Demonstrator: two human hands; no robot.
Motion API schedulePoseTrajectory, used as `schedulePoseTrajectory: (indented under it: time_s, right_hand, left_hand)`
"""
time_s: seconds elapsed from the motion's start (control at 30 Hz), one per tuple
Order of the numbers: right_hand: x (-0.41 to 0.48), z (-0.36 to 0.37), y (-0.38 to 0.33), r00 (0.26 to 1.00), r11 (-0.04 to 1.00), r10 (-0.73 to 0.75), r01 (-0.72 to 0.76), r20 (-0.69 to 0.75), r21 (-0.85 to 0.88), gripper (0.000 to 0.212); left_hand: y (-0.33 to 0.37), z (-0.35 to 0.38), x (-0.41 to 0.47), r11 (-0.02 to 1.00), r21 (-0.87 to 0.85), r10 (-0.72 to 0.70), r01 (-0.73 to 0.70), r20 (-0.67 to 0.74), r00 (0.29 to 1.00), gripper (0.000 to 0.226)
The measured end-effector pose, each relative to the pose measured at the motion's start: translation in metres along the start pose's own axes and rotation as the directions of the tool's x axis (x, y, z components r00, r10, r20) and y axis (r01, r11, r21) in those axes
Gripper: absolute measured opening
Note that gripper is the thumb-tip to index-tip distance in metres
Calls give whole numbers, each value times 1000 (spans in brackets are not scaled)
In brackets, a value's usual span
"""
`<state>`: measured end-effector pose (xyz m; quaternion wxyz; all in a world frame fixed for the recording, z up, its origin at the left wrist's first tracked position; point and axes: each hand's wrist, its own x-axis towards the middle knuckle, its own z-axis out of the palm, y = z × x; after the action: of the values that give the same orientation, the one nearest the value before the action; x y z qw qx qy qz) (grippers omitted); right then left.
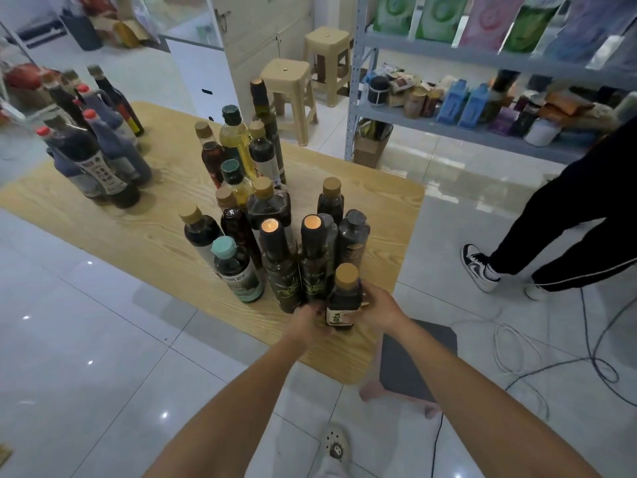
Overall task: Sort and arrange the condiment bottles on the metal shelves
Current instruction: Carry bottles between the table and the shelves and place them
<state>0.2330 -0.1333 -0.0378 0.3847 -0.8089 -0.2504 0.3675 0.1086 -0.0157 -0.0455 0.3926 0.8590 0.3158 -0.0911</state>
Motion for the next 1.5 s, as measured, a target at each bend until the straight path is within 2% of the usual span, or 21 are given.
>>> schedulePoseTrajectory:
  time_s: [0.1, 0.2, 0.33, 0.5, 0.6, 0.67, 0.77, 0.83, 0.9, 0.93, 0.97, 1.03, 1.1, 1.23, 1.5]
  right_hand:
    - [-1, -2, 3, 999, 1000, 17, -18, 32, 25, 67]
    - [-7, -2, 8, 994, 991, 89, -95, 66, 94, 55]
    - [-20, 0, 16, 974, 949, 164, -198, 153, 245, 41]
    - [-30, -2, 3, 951, 974, 98, -153, 293, 169, 39]
    - [-33, -5, -20, 924, 987, 42, -97, 381, 126, 37]
    - [-34, -6, -37, 933, 986, -29, -32, 358, 163, 40]
    - [-32, -3, -62, 956, 960, -156, 88, 247, 267, 38]
    - [-29, 2, -76, 980, 953, -189, 167, 63, 253, 31]
    - [-21, 6, -83, 974, 952, -162, 196, -157, 234, 42]
    - [-16, 8, -85, 965, 954, -160, 206, -207, 220, 49]
    - [-10, 9, -86, 965, 958, -168, 208, -200, 196, 57]
    - [-1, 14, -90, 977, 970, -197, 207, -82, 128, 70]
    - [8, 20, -91, 977, 974, -214, 215, -21, 72, 76]
    - [10, 23, -87, 980, 973, -189, 196, -69, 118, 67]
    - [-27, 14, -70, 968, 956, -252, 246, 19, 162, 62]
  left_hand:
    - [4, 2, -1, 993, -119, -10, 15, 42, 999, 60]
    - [7, 4, -2, 961, -272, -15, 56, 152, 988, 61]
    - [2, 5, -13, 869, -458, -59, 190, 284, 957, 63]
    - [-10, -1, -34, 793, -568, -58, 222, 293, 954, 79]
    - [-19, -16, -50, 772, -614, -14, 165, 244, 970, 74]
    - [-21, -27, -61, 764, -632, -1, 130, 199, 980, 68]
    - [-25, -42, -77, 720, -688, -7, 88, 120, 993, 72]
    - [-29, -50, -85, 688, -723, -24, 61, 61, 998, 74]
    - [-31, -59, -93, 668, -743, -48, 33, 1, 999, 73]
    - [-32, -64, -96, 661, -750, -59, 20, -25, 998, 72]
    - [-34, -68, -98, 658, -753, -67, 9, -47, 997, 71]
    - [-37, -77, -101, 658, -753, -70, -15, -81, 994, 72]
    - [-38, -84, -103, 655, -755, -76, -31, -106, 991, 73]
    - [-38, -88, -104, 646, -762, -105, -36, -135, 985, 73]
    - [-48, -76, -103, 653, -755, -186, 48, -98, 978, 75]
